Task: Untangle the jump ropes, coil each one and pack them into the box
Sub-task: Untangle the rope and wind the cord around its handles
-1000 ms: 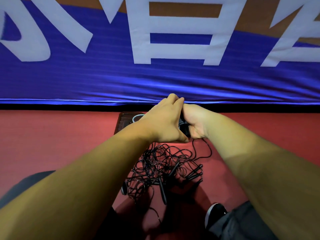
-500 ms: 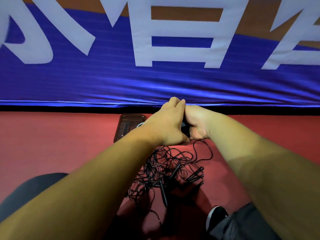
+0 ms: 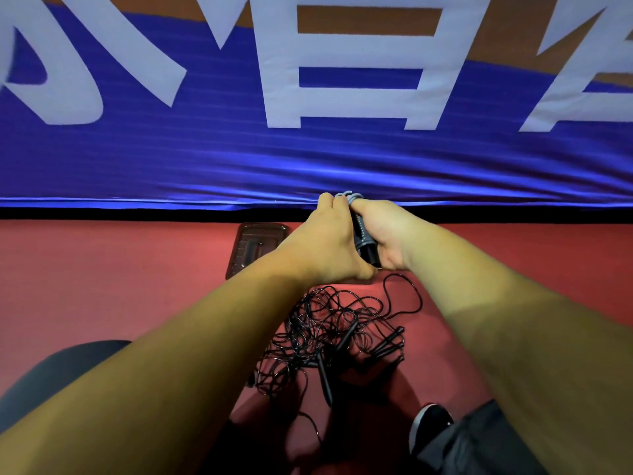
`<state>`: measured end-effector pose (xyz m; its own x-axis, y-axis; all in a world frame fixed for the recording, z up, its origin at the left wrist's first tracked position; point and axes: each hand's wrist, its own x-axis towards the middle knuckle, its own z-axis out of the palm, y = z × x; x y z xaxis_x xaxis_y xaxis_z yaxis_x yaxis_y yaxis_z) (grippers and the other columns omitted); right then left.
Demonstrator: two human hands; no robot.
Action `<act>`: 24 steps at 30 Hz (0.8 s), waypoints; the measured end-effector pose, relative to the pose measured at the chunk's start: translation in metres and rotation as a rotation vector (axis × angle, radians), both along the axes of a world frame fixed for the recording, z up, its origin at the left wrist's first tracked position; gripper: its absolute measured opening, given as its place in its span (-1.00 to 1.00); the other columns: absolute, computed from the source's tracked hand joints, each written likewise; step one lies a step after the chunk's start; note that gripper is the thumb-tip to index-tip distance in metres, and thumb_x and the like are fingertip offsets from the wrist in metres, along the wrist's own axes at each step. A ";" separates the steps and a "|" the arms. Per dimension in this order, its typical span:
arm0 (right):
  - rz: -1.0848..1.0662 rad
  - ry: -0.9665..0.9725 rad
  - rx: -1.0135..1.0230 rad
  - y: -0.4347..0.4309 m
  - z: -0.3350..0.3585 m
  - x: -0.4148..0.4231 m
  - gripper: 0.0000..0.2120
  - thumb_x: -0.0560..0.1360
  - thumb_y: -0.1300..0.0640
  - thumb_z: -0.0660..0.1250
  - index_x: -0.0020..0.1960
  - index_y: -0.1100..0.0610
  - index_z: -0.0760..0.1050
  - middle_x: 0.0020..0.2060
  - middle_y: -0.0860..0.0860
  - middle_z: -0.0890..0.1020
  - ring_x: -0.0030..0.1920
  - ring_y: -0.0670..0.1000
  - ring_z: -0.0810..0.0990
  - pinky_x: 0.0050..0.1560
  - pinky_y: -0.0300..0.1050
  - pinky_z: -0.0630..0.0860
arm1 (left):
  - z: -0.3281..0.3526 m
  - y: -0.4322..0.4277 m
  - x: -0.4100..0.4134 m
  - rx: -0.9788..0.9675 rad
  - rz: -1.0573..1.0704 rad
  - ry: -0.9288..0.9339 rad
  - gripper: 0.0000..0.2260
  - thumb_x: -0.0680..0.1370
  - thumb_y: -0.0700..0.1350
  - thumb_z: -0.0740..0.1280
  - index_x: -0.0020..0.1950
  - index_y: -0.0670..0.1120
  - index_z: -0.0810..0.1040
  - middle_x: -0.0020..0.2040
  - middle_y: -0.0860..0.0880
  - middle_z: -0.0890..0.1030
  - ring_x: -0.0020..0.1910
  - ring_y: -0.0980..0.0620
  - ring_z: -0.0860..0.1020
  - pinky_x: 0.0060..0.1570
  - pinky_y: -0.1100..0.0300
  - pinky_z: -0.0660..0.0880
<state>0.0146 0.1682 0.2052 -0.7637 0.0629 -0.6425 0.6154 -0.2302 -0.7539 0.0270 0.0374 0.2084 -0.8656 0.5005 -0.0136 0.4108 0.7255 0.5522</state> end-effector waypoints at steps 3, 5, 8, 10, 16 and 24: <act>0.003 0.018 0.011 -0.003 0.001 0.001 -0.73 0.73 -0.09 0.28 -0.02 0.04 0.60 -0.31 0.02 0.60 -0.35 0.03 0.55 -0.40 -0.24 0.52 | 0.000 0.002 0.002 0.022 0.028 -0.037 -0.18 0.22 0.06 0.66 0.35 -0.13 0.38 0.12 -0.03 0.34 0.03 0.01 0.48 0.15 0.13 0.54; 0.002 0.021 0.019 -0.003 0.002 0.001 -0.72 0.73 -0.09 0.28 -0.03 0.05 0.60 -0.33 0.01 0.59 -0.35 0.02 0.54 -0.40 -0.24 0.52 | 0.000 0.002 0.003 0.039 0.042 -0.020 -0.26 0.24 0.04 0.66 0.30 -0.12 0.41 0.08 -0.01 0.37 -0.01 0.05 0.45 0.07 0.21 0.50; 0.019 0.032 0.015 -0.001 0.006 0.001 -0.69 0.74 -0.11 0.26 -0.03 0.07 0.60 -0.29 0.02 0.58 -0.32 0.02 0.53 -0.32 -0.18 0.51 | 0.002 0.003 0.007 0.079 0.040 0.037 -0.34 0.26 0.03 0.64 0.25 -0.11 0.45 -0.03 0.06 0.37 -0.01 0.06 0.39 -0.06 0.32 0.34; 0.032 0.025 0.015 0.000 0.007 0.002 -0.67 0.73 -0.11 0.26 -0.04 0.09 0.59 -0.30 0.03 0.57 -0.31 0.03 0.52 -0.30 -0.15 0.51 | 0.006 0.004 0.011 0.094 0.030 0.041 -0.44 0.28 0.00 0.63 0.18 -0.08 0.49 -0.08 0.10 0.39 -0.03 0.05 0.41 -0.10 0.30 0.36; 0.044 -0.039 0.026 -0.002 -0.001 0.005 -0.62 0.74 -0.17 0.22 -0.10 0.06 0.53 -0.32 0.03 0.55 -0.38 0.02 0.53 -0.32 -0.16 0.54 | 0.009 -0.001 0.010 0.103 0.009 -0.105 -0.62 0.27 -0.11 0.68 -0.25 0.07 0.46 -0.31 0.17 0.54 -0.38 0.40 0.51 -0.37 0.50 0.36; 0.056 0.033 0.092 0.010 -0.012 0.004 -0.68 0.74 -0.08 0.23 -0.07 0.08 0.55 -0.28 0.05 0.59 -0.32 0.04 0.55 -0.25 -0.09 0.52 | 0.004 0.007 0.010 0.089 0.010 -0.138 -0.38 0.12 0.20 0.71 0.03 -0.01 0.56 -0.13 0.04 0.66 -0.23 0.11 0.64 -0.21 0.16 0.63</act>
